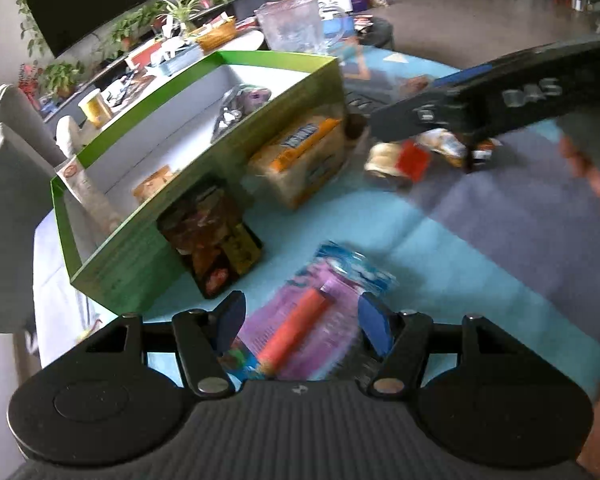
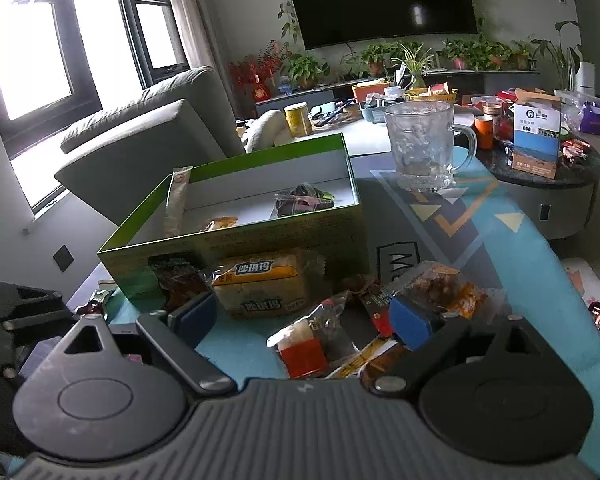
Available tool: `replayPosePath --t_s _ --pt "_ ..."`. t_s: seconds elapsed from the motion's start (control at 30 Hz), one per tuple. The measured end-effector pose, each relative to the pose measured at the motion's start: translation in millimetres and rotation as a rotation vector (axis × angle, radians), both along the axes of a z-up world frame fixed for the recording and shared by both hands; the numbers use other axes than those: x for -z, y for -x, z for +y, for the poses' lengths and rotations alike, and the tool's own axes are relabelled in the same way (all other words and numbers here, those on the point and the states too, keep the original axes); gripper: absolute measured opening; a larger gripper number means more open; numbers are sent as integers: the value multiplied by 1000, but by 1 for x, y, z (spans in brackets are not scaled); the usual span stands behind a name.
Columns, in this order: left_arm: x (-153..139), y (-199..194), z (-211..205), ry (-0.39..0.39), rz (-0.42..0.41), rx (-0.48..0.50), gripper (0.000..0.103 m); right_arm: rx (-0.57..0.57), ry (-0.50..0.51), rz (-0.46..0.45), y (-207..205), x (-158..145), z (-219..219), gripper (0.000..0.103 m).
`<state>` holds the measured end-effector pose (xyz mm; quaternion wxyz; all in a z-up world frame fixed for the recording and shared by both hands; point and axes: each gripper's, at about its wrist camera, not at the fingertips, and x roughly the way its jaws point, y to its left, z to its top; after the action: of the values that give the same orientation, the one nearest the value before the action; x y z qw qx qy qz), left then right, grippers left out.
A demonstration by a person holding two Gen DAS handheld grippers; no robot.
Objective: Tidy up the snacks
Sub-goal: 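Position left tool over pink sausage pack while right tool approaches red-label clear bag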
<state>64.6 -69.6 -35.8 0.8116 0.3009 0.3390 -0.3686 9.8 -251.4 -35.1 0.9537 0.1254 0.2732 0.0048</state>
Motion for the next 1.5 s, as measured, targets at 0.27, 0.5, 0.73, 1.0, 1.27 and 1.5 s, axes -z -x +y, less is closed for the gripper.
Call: replayPosePath --t_s 0.27,0.5,0.73,1.0,1.27,1.5 --pt "7 -43 -3 78 86 -81 62 7 -1 5 1 1 -1 80" --pt "11 -59 17 185 209 -89 63 19 -13 28 0 6 -3 80" --pt "6 -52 26 191 224 -136 63 -10 -9 39 0 10 2 80" --pt "10 -38 26 149 191 -45 66 -56 27 43 -4 16 10 80" --pt "12 -36 27 156 173 -38 67 -88 102 71 -20 22 11 80" --pt "11 -31 27 145 166 -19 67 -176 210 114 -31 29 25 80"
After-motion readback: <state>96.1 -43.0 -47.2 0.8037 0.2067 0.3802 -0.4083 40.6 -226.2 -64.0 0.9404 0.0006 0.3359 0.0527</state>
